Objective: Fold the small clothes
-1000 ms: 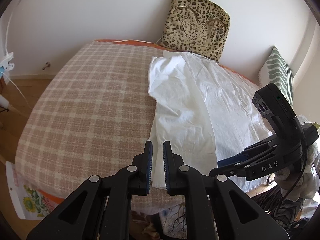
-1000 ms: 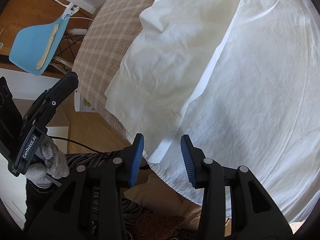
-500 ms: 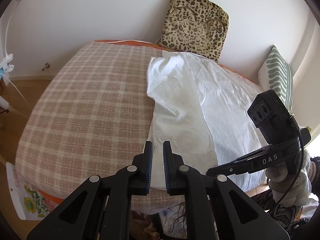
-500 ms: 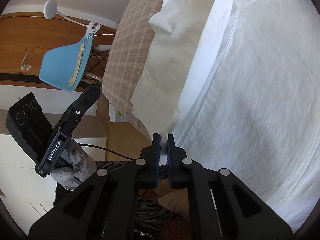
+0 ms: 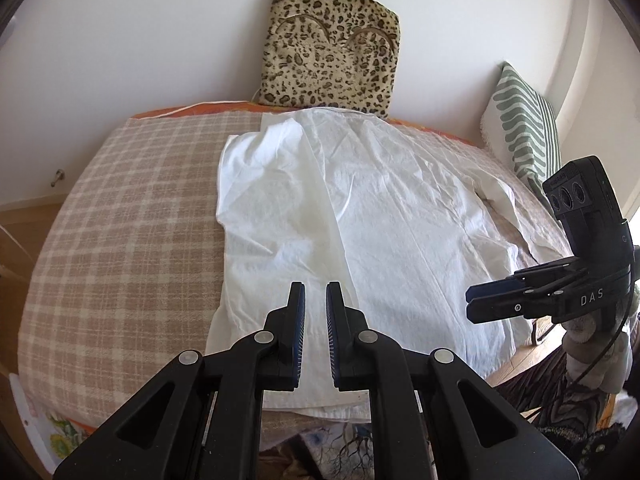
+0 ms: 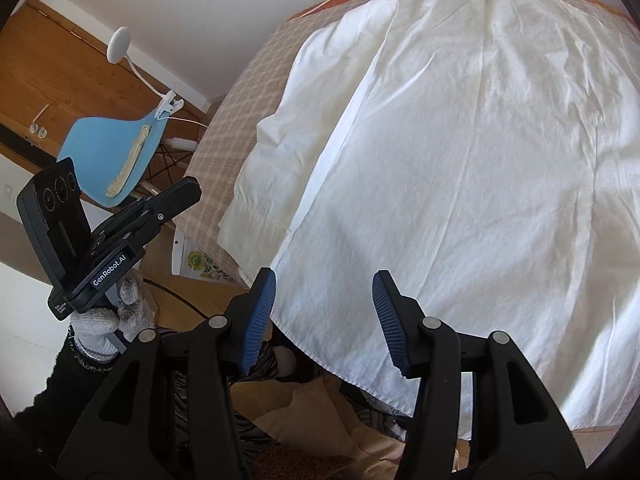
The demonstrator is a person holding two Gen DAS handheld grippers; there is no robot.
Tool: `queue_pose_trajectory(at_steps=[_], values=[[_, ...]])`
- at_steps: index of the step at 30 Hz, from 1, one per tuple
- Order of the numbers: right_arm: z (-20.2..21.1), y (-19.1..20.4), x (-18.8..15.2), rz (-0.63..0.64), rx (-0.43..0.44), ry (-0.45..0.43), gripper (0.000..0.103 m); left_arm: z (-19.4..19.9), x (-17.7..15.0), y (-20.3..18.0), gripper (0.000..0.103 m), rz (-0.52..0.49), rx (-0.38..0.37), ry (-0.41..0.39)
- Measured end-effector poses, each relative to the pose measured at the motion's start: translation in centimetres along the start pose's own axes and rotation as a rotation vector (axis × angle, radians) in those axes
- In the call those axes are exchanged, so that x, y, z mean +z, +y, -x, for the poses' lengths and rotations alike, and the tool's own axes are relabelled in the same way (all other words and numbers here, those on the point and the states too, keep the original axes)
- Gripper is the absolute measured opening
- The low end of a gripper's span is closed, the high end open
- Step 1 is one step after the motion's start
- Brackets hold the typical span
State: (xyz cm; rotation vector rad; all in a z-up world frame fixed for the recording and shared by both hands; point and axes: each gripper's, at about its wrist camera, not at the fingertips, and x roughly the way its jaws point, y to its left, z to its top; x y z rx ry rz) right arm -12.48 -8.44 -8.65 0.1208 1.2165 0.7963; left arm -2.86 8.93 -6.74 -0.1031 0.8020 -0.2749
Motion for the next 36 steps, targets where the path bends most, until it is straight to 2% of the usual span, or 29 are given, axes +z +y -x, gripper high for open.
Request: queue_pose_trajectory(at_steps=[3,9,11,12,13,15,21,22,23,25,29,36], values=[[3.8,-2.5,-0.2,-0.047,-0.053,-0.082,0.053,-0.7,0.5,-2.5,0.012,-0.067,-0.018,-0.002],[10.7,-8.5,-1.0,-0.160,-0.181,-0.223,0.053,-2.5,1.2,-8.0,0.012,-0.143,-0.109,0.019],[12.7,-10.1,-1.5,-0.193,-0.214,-0.262,0.053,-3.0,1.3,-10.1,0.016,-0.188,-0.129,0.017],[14.1,-11.3,-1.9,-0.207,-0.229,-0.280,0.053,-3.2,1.3,-11.2,0.030,-0.208,-0.138,0.015],[15.3,-12.4,-2.3,-0.221,-0.243,-0.297,0.053,-3.4,1.3,-12.3,0.051,-0.225,-0.150,0.011],[17.4,-14.4,-3.1,-0.244,-0.268,-0.326,0.053,-3.6,1.4,-14.2,0.064,-0.251,-0.175,-0.003],[22.4,-17.9,-4.3,-0.262,-0.349,-0.394,0.054,-4.7,2.1,-21.0,0.064,-0.348,-0.278,-0.006],[23.1,-18.3,-4.5,-0.259,-0.368,-0.403,0.059,-4.9,2.2,-22.2,0.064,-0.363,-0.299,-0.008],[23.8,-18.6,-4.8,-0.256,-0.388,-0.414,0.068,-5.0,2.3,-23.4,0.064,-0.378,-0.321,-0.009],[25.3,-19.3,-5.3,-0.251,-0.423,-0.436,0.075,-5.3,2.3,-25.7,0.064,-0.401,-0.375,-0.005],[28.3,-21.1,-6.3,-0.269,-0.475,-0.466,0.076,-6.3,2.3,-30.3,0.064,-0.438,-0.475,0.011],[33.7,-24.6,-9.2,-0.328,-0.554,-0.531,0.078,-8.7,1.6,-38.7,0.064,-0.571,-0.565,0.061]])
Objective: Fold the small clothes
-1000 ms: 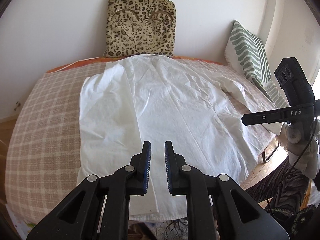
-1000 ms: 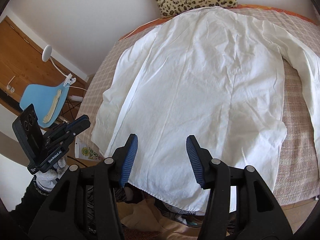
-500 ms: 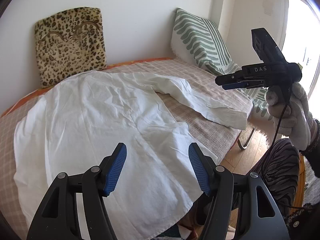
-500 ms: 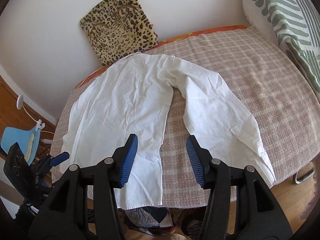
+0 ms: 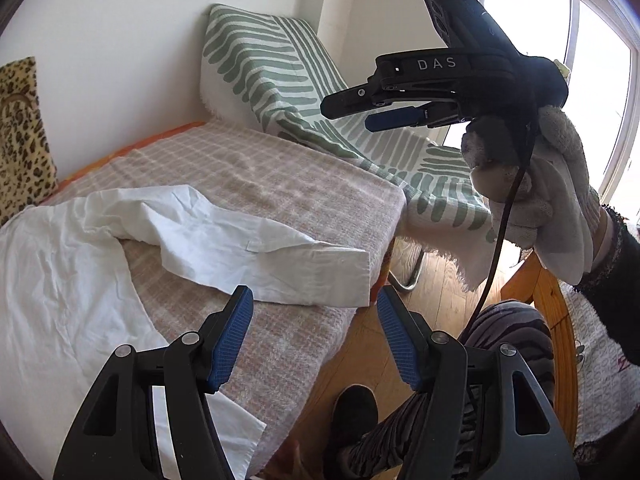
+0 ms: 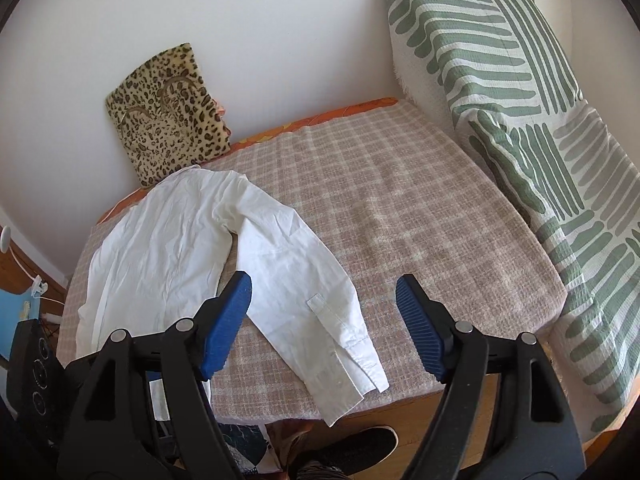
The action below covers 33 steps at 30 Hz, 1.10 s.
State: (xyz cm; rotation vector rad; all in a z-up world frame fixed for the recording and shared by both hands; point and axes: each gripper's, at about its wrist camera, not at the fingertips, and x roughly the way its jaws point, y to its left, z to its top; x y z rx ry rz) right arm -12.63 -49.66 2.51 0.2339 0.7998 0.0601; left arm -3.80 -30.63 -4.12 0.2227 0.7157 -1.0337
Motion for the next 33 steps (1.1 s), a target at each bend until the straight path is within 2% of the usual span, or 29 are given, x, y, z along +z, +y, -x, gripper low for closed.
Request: queue_pose_trajectory(at_steps=[4,9,12,18,20,21,22,23,25,29,33], values=[[1.2,-3.8,0.1,-0.069,-0.017,-0.020,0.078,-3.8,1.5,-2.4,0.064,-0.113,-0.028,0.059],[1.7,-8.0,-0.7,-0.147,-0.037,-0.035,0.078,-8.5,2.5,-4.7,0.064,-0.283,-0.012,0.176],[1.3,-10.0,-1.1,-0.192,-0.035,-0.028,0.078,-11.1,2.5,-6.0,0.060,-0.385,0.031,0.253],[0.9,-13.0,-1.5,-0.263,-0.038,-0.030,0.078,-15.5,2.4,-6.6,0.051,-0.490,0.170,0.359],[0.6,-13.8,-1.5,-0.285,-0.025,-0.026,0.078,-16.7,2.2,-6.0,0.042,-0.474,0.182,0.388],[0.4,-14.0,-1.5,-0.289,-0.021,-0.022,0.078,-17.1,2.1,-5.6,0.029,-0.450,0.181,0.396],[0.2,-14.2,-1.4,-0.289,-0.020,-0.018,0.078,-17.4,2.1,-5.1,0.012,-0.416,0.171,0.400],[-0.1,-14.2,-1.3,-0.283,-0.020,-0.016,0.078,-17.4,2.2,-4.6,0.005,-0.381,0.156,0.394],[-0.7,-14.0,-1.0,-0.271,-0.022,-0.012,0.078,-16.6,2.4,-3.6,0.004,-0.296,0.100,0.346],[-2.5,-13.3,0.2,-0.251,0.000,0.004,0.078,-13.0,2.9,-2.5,0.003,-0.169,0.080,0.202],[-5.4,-11.7,2.0,-0.212,0.015,0.031,0.078,-8.4,2.8,0.4,0.003,0.029,0.048,0.065]])
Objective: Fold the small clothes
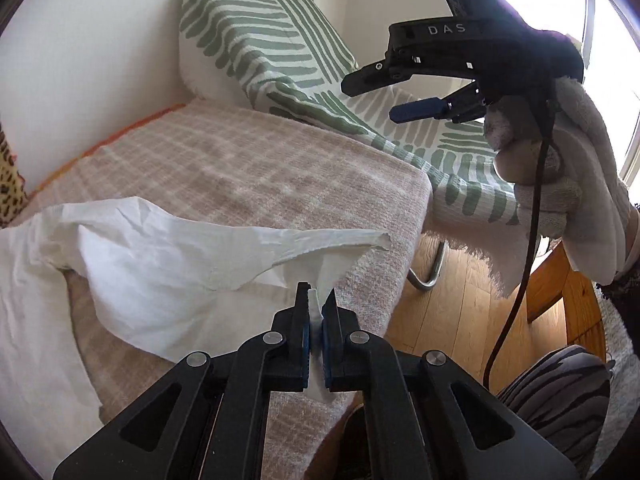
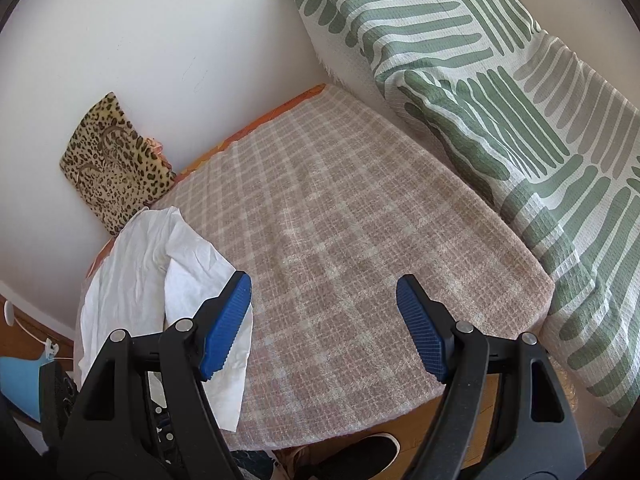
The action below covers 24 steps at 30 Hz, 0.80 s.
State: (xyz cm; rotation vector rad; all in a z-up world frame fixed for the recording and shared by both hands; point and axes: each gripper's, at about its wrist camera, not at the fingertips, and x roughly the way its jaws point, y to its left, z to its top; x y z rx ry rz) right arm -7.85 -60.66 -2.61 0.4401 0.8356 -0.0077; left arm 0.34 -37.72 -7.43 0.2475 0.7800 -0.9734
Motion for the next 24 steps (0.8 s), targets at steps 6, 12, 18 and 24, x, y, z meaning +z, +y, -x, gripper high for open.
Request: queue_pose_trajectory(at_steps=[6,12,18,24], values=[[-6.3,4.5,1.5,0.064,0.100,0.092,0.078,3.7,-2.3,3.6,0.003,0.196,0.014,-0.097],[-13.8,9.7,2.6,0.114,0.192,0.197,0.078,4.6,-3.9,4.5,0.003,0.306,0.008,-0.157],[-20.2,12.1,3.2,0.108,0.208,0.314,0.078,6.3,-4.7,4.4,0.003,0.338,0.025,-0.211],[-23.7,13.6,3.1,0.045,0.350,0.416,0.075,7.7,-5.7,4.6,0.003,0.345,0.056,-0.240]])
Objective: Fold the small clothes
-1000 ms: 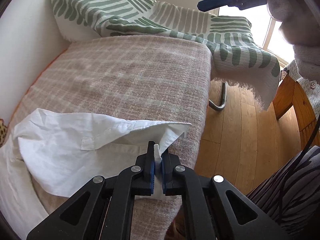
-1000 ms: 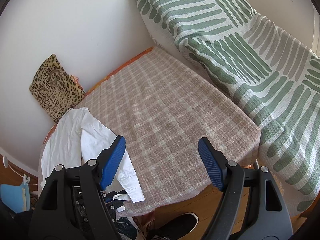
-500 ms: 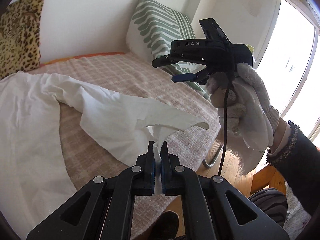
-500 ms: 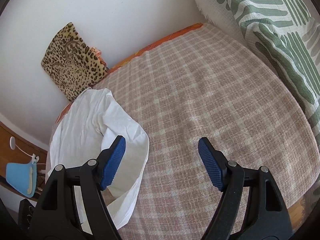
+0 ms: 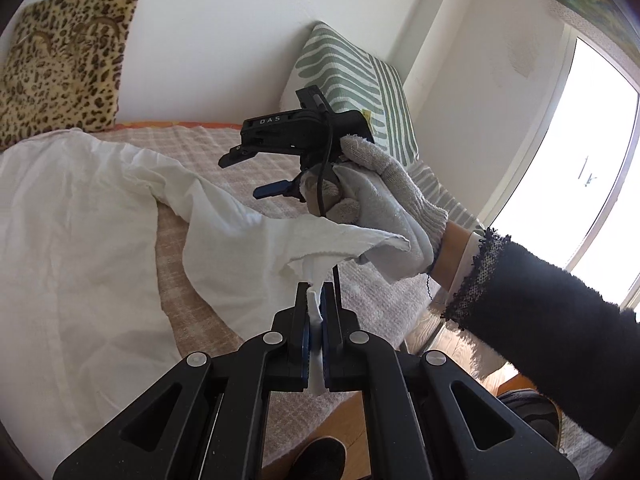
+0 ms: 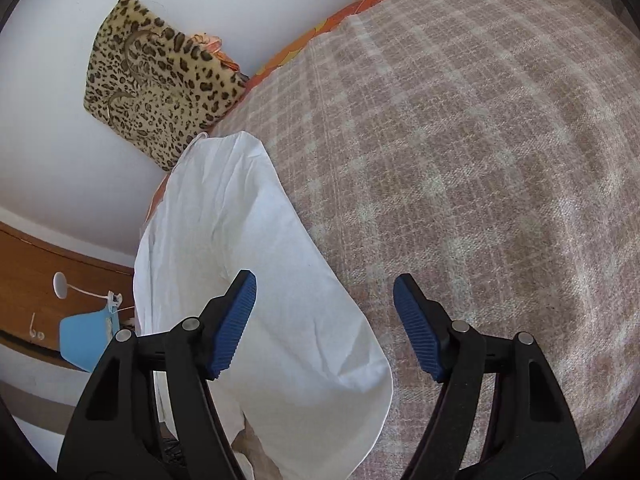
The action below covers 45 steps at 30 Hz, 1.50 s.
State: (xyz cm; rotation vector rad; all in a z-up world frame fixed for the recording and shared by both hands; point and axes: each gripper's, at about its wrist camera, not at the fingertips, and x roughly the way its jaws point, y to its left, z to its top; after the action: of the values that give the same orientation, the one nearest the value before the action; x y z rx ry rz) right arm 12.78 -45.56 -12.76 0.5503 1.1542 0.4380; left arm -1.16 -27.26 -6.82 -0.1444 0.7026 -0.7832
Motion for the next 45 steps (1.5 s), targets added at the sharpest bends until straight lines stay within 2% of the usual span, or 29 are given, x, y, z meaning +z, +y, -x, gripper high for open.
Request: queue_pose_trajectory(at_steps=[4,9,18,19,20,21,23,24,28,33,36,40,43,45], values=[[-1.0,0.9,0.1,0.032,-0.038,0.027,0.074,0.9,0.1,1.2,0.003,0.030,0.002,-0.025],[-0.6,0.1,-0.2,-0.013,-0.005,0.034,0.074,3.3,-0.5,2.6,0.003,0.058,0.035,-0.075],[-1.9,1.6,-3.7,-0.003,0.012,0.115,0.073,4.8,-1.2,5.9,0.003,0.135,0.070,-0.103],[-2.1,1.9,-3.9,-0.002,0.027,0.126,0.062,4.8,-1.3,5.9,0.003,0.135,0.071,-0.100],[-2.4,2.1,-4.1,-0.014,0.038,0.140,0.046,4.8,-1.5,6.0,0.003,0.137,0.070,-0.100],[-2.7,2.3,-4.3,-0.027,0.033,0.149,0.039,5.0,-1.7,6.0,0.003,0.137,0.070,-0.102],[-3.4,2.9,-4.6,-0.034,0.003,0.148,0.012,5.2,-1.8,6.2,0.003,0.142,0.069,-0.103],[-3.4,3.2,-4.7,-0.038,-0.033,0.130,0.008,5.4,-1.9,6.4,0.003,0.144,0.069,-0.105],[-1.9,5.6,-4.0,-0.028,-0.088,0.046,0.005,5.8,-2.5,7.1,0.003,0.187,0.062,-0.106],[0.4,11.7,-2.5,0.105,-0.157,-0.032,0.004,5.3,-3.8,7.9,0.003,0.269,0.012,-0.077],[-0.4,15.9,-2.1,0.213,-0.218,-0.017,0.004,5.3,-4.5,8.3,0.003,0.307,-0.011,-0.066],[-3.7,19.8,-2.2,0.315,-0.327,0.036,0.004,5.8,-5.3,9.0,0.003,0.344,-0.027,-0.057],[-6.5,21.9,-2.7,0.382,-0.391,0.088,0.004,6.5,-6.0,9.5,0.003,0.351,-0.009,-0.053],[-8.2,23.0,-3.1,0.419,-0.398,0.121,0.004,7.1,-6.2,9.9,0.003,0.354,0.011,-0.041]])
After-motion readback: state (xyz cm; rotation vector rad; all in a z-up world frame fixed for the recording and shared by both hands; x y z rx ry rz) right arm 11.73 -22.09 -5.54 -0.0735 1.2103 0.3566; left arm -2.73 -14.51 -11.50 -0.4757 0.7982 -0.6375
